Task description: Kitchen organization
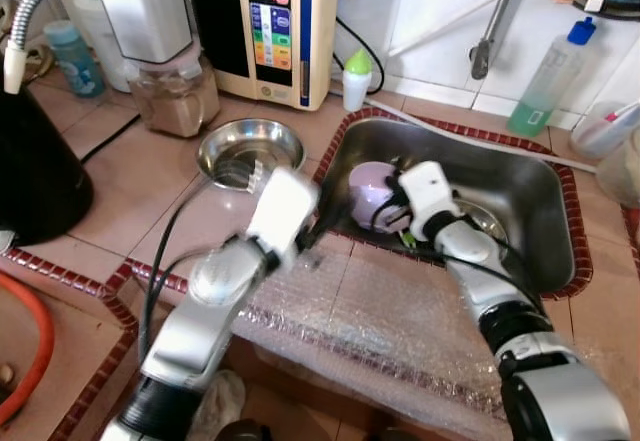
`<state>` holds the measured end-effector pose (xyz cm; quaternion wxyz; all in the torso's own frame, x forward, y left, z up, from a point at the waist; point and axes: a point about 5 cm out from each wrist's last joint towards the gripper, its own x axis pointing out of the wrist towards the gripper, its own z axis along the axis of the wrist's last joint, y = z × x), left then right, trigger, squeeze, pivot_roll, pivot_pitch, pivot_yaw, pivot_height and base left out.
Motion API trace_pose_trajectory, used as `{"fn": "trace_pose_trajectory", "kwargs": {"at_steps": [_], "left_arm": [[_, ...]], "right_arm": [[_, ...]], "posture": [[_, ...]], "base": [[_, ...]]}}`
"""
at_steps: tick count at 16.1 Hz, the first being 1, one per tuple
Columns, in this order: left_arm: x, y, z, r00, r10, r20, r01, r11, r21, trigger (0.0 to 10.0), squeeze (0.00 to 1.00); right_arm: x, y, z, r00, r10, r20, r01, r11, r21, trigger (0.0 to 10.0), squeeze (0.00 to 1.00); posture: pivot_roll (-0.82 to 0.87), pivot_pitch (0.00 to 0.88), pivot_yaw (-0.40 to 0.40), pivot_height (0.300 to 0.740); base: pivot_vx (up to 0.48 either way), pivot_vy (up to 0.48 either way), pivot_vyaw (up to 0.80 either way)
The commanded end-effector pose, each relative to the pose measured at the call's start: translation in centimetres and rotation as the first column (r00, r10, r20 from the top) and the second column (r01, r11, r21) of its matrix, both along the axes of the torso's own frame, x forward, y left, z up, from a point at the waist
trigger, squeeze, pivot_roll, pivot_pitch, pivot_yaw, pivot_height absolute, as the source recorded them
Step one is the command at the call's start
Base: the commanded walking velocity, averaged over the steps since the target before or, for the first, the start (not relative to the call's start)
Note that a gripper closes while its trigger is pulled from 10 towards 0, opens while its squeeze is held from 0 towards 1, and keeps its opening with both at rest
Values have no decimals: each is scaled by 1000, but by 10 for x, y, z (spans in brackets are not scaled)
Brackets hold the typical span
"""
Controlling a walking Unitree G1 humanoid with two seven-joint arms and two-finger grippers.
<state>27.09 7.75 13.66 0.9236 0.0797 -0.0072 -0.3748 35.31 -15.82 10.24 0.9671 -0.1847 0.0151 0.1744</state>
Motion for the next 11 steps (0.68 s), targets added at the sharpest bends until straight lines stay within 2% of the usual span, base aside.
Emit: {"fn": "trace_pose_trajectory", "kwargs": {"at_steps": [1, 2, 4, 5, 6, 7, 8, 11], "left_arm": [[-1, -1, 4, 1000, -23, -1, 23, 1000, 5, 10000, 1000], [-2, 1, 1, 1000, -17, -15, 17, 1000, 18, 10000, 1000], [0, 6, -3, 1000, -21, -7, 21, 998, 60, 10000, 1000], [2, 6, -2, 1000, -23, -1, 23, 998, 64, 10000, 1000], [2, 6, -2, 1000, -23, -1, 23, 998, 64, 10000, 1000], [3, 6, -1, 1000, -23, 0, 23, 998, 62, 10000, 1000], [5, 6, 0, 1000, -19, 3, 19, 998, 61, 10000, 1000], [9, 4, 4, 1000, -9, 19, 8, 998, 55, 10000, 1000]], "right_arm": [[3, -7, -3, 997, -61, -37, 61, 998, 6, 0, 0], [4, -10, -5, 995, -88, -50, 88, 996, 1, 0, 0], [4, -21, -13, 975, -184, -127, 193, 979, 66, 275, 0], [3, -24, -17, 963, -216, -163, 233, 967, 99, 8784, 0], [3, -24, -17, 963, -216, -163, 233, 967, 99, 8784, 0], [2, -25, -19, 959, -223, -173, 242, 965, 102, 10000, 667], [1, -26, -22, 952, -237, -192, 263, 957, 121, 10000, 1000], [1, -28, -23, 943, -263, -205, 298, 941, 162, 10000, 1000]], "posture": [[0, 0, -4, 740], [0, 0, -4, 740], [-1, 0, -4, 740], [-2, 0, -3, 740], [-2, 0, -3, 740], [-3, 0, -1, 740], [-8, 0, 3, 740], [-12, 0, 6, 740]], "base": [[0, 0, 0], [0, 0, 0], [0, 0, 0], [0, 0, 0], [0, 0, 0], [0, 0, 0], [0, 0, 0], [0, 0, 0]]}}
